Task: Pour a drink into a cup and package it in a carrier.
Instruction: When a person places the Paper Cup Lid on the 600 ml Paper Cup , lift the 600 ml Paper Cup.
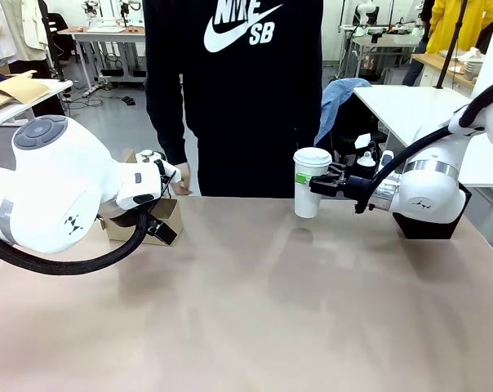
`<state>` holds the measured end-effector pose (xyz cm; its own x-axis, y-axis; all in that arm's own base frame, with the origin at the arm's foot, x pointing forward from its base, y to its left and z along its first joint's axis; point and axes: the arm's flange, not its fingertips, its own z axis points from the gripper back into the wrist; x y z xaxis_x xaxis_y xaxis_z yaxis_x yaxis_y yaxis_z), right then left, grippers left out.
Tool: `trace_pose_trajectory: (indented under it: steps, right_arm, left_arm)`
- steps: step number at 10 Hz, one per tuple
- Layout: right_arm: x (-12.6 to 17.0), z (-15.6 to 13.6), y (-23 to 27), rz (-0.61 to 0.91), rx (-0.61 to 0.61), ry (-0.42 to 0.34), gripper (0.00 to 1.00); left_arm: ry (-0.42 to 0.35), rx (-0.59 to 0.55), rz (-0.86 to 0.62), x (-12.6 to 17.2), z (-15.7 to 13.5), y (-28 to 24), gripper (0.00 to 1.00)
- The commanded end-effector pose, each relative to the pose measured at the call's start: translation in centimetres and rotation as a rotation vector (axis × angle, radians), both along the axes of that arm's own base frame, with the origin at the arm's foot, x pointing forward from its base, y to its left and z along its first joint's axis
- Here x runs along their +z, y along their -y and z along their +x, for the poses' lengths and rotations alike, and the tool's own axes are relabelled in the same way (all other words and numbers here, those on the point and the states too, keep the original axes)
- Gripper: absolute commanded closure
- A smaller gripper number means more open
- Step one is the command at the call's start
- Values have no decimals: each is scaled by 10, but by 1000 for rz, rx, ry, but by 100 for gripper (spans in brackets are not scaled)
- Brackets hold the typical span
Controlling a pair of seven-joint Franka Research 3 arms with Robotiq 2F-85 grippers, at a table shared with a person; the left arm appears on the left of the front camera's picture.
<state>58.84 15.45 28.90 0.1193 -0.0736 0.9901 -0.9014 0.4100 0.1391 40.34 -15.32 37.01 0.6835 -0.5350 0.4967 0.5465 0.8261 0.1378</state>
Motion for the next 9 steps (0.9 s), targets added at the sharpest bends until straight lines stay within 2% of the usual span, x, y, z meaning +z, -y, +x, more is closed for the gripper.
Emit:
trace_pose_trajectory:
  steps: [1,5,6,9]
  right_arm:
    - [6,-1,-2,7,0,4,9]
    - [0,0,0,0,0,0,9]
    - [18,5,9,16,2,-7,9]
    - [113,2,45,25,32,49,9]
  left_arm:
    - [0,1,-3,0,0,-1,0]
    - [0,1,-3,0,0,-1,0]
    - [0,1,-3,0,0,-1,0]
    - [0,1,-3,0,0,-1,0]
